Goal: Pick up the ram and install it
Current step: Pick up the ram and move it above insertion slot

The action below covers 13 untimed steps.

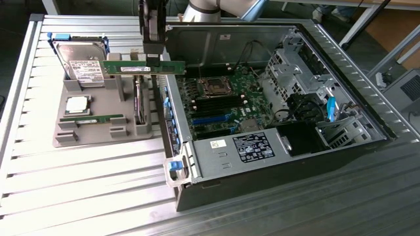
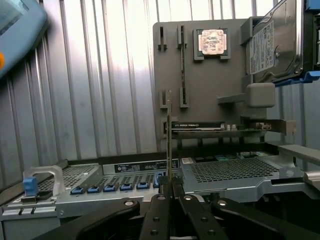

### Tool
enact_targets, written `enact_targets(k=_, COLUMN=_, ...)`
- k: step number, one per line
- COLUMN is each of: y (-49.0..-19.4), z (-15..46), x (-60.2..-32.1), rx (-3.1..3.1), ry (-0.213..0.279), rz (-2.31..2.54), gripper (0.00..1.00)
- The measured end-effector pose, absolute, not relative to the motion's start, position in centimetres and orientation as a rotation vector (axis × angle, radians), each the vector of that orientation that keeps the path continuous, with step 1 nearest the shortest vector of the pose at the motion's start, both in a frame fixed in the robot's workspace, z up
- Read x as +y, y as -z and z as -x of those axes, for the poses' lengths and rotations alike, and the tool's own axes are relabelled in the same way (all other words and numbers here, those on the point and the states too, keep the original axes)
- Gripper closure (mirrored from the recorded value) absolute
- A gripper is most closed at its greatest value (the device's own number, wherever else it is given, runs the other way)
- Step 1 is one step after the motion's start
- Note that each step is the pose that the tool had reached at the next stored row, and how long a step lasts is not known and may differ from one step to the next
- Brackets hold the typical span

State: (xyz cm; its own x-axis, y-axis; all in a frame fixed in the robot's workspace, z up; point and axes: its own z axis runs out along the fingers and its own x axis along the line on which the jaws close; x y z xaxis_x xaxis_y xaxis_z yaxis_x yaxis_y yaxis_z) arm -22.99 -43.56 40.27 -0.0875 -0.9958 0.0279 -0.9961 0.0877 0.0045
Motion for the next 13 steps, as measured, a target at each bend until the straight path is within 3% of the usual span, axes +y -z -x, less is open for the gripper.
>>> enact_targets(k=13, y=-40.3, z=21.4, x=-43.6, rx=-2.299, ry=-0.024, rz=-2.106, gripper=0.89)
